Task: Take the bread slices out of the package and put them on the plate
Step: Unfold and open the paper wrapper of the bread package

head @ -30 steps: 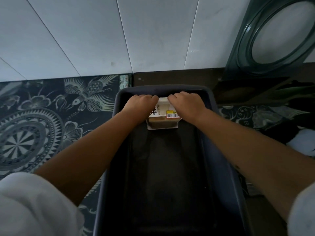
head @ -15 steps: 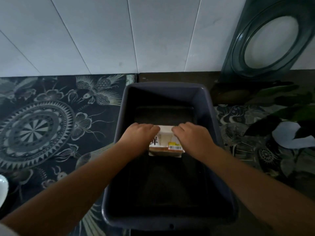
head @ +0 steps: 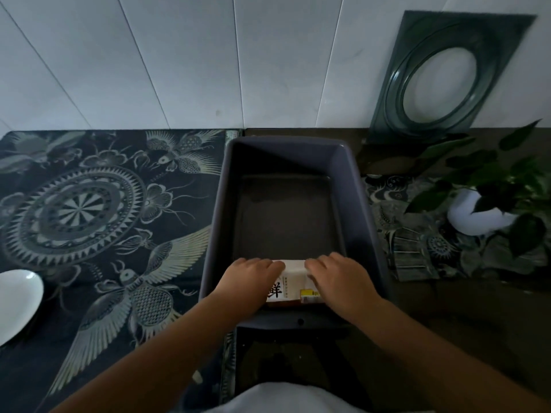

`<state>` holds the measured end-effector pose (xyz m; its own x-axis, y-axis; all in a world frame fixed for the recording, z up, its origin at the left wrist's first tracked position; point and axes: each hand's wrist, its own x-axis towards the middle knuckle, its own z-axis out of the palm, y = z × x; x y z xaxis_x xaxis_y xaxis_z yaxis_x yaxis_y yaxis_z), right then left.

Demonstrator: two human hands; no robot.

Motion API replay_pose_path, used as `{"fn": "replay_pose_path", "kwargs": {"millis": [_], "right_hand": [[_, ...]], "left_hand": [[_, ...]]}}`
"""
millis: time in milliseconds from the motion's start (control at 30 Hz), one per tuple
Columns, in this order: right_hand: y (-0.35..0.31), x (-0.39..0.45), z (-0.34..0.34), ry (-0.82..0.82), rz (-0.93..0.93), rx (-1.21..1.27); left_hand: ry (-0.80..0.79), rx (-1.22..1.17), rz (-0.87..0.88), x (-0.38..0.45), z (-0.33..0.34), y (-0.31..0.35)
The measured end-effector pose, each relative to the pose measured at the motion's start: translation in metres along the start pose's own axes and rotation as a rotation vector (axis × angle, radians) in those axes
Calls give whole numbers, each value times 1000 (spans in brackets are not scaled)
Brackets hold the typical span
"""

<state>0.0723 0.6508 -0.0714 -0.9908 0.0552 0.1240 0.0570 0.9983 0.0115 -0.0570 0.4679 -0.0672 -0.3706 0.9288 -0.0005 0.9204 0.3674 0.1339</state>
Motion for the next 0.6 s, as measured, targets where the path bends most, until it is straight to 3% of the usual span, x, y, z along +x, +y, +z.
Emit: {"fn": "replay_pose_path", "kwargs": {"millis": [300, 600], "right_hand": [[-13, -13, 2, -22, 112, 74], [-5, -15, -10, -62, 211, 347]], "left_hand": [[17, 44, 27, -4, 2, 1], [98, 22, 73, -14, -13, -1]]}}
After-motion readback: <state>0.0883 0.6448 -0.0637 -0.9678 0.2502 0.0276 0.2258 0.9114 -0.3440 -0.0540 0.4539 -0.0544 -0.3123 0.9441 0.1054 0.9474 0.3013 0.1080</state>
